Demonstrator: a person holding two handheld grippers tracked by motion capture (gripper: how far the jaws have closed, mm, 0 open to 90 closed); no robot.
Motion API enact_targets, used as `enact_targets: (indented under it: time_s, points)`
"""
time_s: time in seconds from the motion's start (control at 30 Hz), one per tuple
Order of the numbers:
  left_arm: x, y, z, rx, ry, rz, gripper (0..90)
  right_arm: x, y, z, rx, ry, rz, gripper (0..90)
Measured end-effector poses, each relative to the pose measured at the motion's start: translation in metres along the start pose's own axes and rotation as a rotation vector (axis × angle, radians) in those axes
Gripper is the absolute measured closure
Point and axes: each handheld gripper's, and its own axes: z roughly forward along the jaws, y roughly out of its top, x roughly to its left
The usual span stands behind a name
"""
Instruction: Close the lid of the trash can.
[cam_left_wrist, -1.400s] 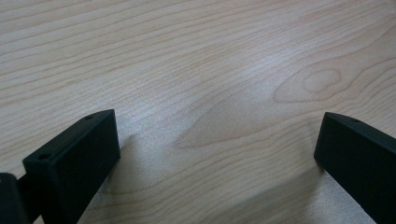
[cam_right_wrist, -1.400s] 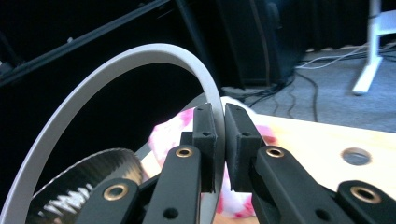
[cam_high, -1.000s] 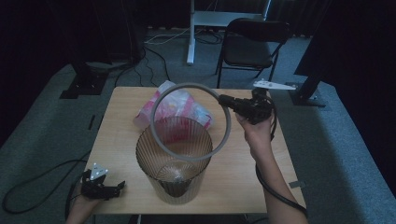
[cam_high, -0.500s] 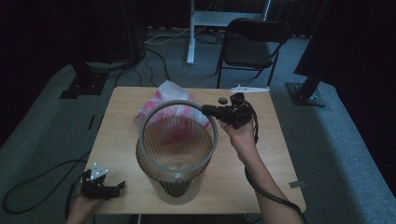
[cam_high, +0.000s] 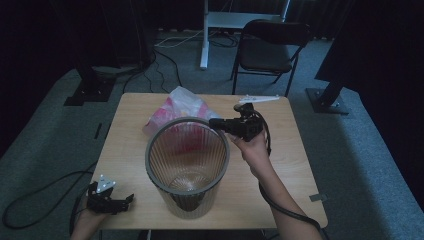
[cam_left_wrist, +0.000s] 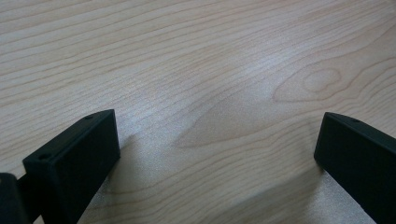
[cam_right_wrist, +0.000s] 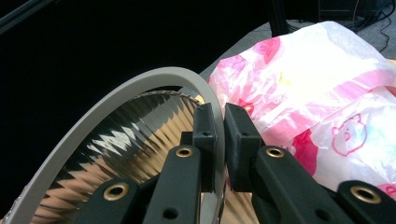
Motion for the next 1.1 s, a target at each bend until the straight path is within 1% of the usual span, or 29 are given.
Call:
enact_targets:
  time_s: [0.1, 0.13, 0.2, 0.53, 0.57, 0.63, 0.67, 0.7, 0.73, 0.8, 0.87, 0.9, 0.97, 1.1]
  points:
    - [0.0000, 0.0000, 0.0000, 0.000, 0.000, 0.000, 0.1, 0.0003, -0.0001, 0.0006, 0.006, -0.001, 0.000, 83.8]
    - [0.0000, -0.0001, 0.0000, 0.000, 0.000, -0.001, 0.1, 0.0000, -0.0008, 0.0032, 0.025, 0.005, -0.004, 83.7]
    - [0.0000, -0.0003, -0.0002, 0.000, 0.001, 0.000, 0.1, -0.0005, -0.0025, 0.0062, 0.042, 0.011, -0.006, 83.7]
    - [0.0001, -0.0026, -0.0016, -0.006, -0.001, 0.000, 0.1, -0.0004, -0.0030, 0.0069, 0.052, 0.008, -0.018, 83.4]
    - [0.0000, -0.0025, -0.0015, -0.006, 0.000, 0.000, 0.1, -0.0013, -0.0022, 0.0064, 0.057, 0.017, -0.024, 80.9]
    - [0.0000, -0.0025, -0.0015, -0.006, 0.001, -0.001, 0.1, -0.0025, -0.0012, 0.0057, 0.054, 0.048, -0.011, 71.5]
    - [0.0000, -0.0024, -0.0015, -0.006, 0.001, -0.001, 0.1, -0.0022, -0.0006, 0.0057, 0.054, 0.049, -0.017, 65.8]
    - [0.0000, -0.0024, -0.0015, -0.006, 0.001, -0.001, 0.1, -0.0017, 0.0001, 0.0055, 0.054, 0.053, -0.023, 64.2]
    - [0.0000, -0.0025, -0.0015, -0.006, 0.001, -0.001, 0.1, -0.0007, 0.0007, 0.0052, 0.056, 0.048, -0.027, 62.3]
    - [0.0000, -0.0025, -0.0015, -0.006, 0.001, -0.001, 0.1, 0.0012, 0.0016, 0.0050, 0.051, 0.021, -0.043, 57.2]
    - [0.0000, -0.0025, -0.0015, -0.006, 0.001, -0.001, 0.1, 0.0015, 0.0024, 0.0055, 0.057, 0.008, -0.052, 52.5]
    - [0.0000, -0.0025, -0.0015, -0.006, 0.001, -0.001, 0.1, 0.0009, 0.0023, 0.0062, 0.058, 0.000, -0.059, 51.5]
    - [0.0000, -0.0025, -0.0015, -0.006, 0.001, -0.001, 0.1, 0.0007, 0.0019, 0.0074, 0.064, -0.031, -0.065, 48.2]
    - [0.0000, -0.0021, -0.0013, -0.005, 0.002, -0.003, 0.1, 0.0003, 0.0013, 0.0075, 0.061, -0.060, -0.074, 42.1]
